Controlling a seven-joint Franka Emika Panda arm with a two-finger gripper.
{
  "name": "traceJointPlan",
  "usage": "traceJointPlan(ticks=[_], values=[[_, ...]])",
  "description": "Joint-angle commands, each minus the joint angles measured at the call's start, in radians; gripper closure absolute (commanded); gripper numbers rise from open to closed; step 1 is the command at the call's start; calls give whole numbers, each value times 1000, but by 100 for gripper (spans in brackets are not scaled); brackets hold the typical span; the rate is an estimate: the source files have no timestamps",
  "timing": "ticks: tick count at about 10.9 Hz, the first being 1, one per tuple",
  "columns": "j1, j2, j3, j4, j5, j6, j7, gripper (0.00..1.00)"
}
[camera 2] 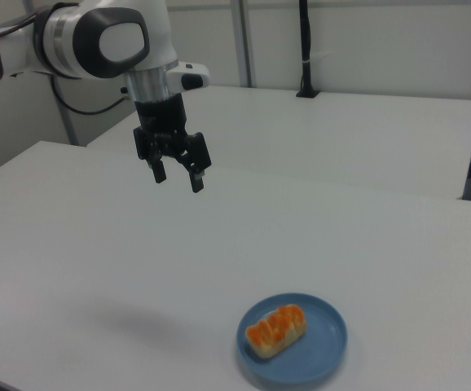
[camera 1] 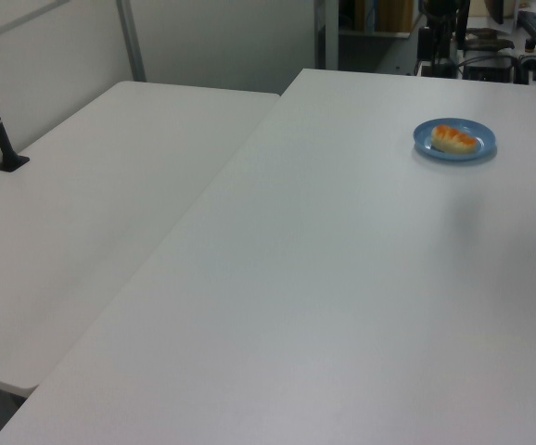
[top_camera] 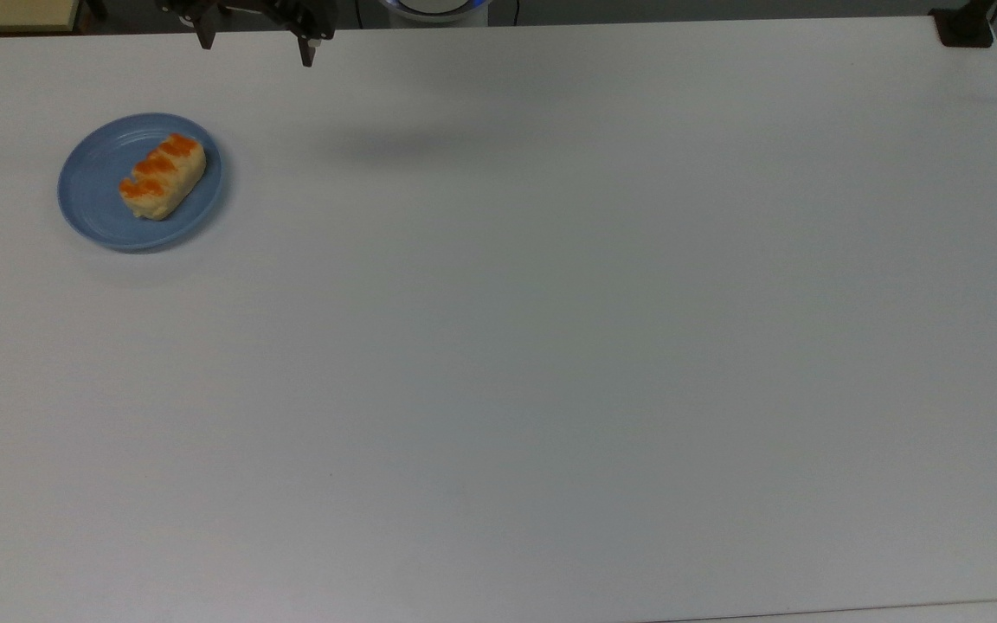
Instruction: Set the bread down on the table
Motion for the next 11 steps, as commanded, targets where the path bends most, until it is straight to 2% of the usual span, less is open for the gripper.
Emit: traceJointPlan(ticks=[1, 7, 9, 10, 11], values=[[6, -3, -3, -7, 4, -16, -28, 0], [0, -3, -10, -5, 4, -16, -36, 0], [-14, 27, -20, -11, 7, -8, -51, 0], [-26, 49, -33, -34, 7, -1, -91, 0], [-31, 64, -72, -62, 7, 54, -118, 0]])
